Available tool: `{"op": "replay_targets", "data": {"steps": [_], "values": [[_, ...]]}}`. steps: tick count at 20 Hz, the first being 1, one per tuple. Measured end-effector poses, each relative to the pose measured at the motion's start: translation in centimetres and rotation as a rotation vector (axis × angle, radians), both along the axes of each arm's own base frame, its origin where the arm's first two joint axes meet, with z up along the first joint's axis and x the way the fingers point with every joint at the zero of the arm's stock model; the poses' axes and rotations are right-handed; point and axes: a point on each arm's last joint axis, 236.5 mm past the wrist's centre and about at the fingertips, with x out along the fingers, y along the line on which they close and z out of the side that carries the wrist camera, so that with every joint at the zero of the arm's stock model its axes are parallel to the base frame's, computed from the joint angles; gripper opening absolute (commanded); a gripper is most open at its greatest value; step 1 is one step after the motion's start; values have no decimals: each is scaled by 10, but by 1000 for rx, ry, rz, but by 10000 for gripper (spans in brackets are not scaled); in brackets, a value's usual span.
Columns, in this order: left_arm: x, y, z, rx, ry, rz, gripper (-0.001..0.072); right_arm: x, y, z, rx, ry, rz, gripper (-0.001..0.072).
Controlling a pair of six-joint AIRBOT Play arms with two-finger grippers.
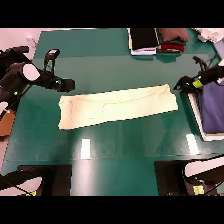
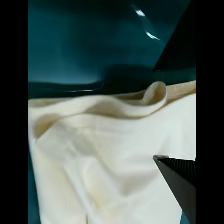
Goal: Fold the shirts.
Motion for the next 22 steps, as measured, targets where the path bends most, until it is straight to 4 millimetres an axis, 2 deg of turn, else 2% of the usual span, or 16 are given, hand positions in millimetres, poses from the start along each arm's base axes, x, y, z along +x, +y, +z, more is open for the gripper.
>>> {"op": "replay_targets", "data": {"steps": [2, 5, 6, 8, 9, 11, 12, 14, 17, 20, 22], "values": [[-2, -14, 4, -37, -2, -14, 24, -10, -4, -15, 75, 26, -34, 603], [-6, -43, 5, -70, -11, -55, 23, -16, 7, -33, 171, 54, -47, 591], [-9, -54, 3, -80, -5, -69, 23, -14, 16, -36, 202, 58, -38, 515], [-13, -76, -5, -98, 12, -93, 23, -13, 31, -45, 224, 77, -3, 182], [-16, -86, -10, -108, 21, -105, 23, -10, 38, -49, 219, 75, 21, 92], [-19, -109, -21, -140, 40, -120, 23, -2, 48, -47, 202, 54, 68, 21], [-19, -121, -27, -160, 49, -124, 23, 5, 52, -41, 194, 30, 85, 21], [-18, -142, -38, -189, 66, -132, 22, 18, 62, -14, 177, -37, 131, 20], [-12, -172, -53, -209, 86, -159, 23, 37, 81, 48, 128, -179, 203, 20], [-6, -197, -74, -210, 110, -189, 22, 46, 116, 119, 87, -330, 279, 20], [-3, -209, -88, -213, 129, -197, 22, 44, 144, 159, 76, -413, 329, 20]]}}
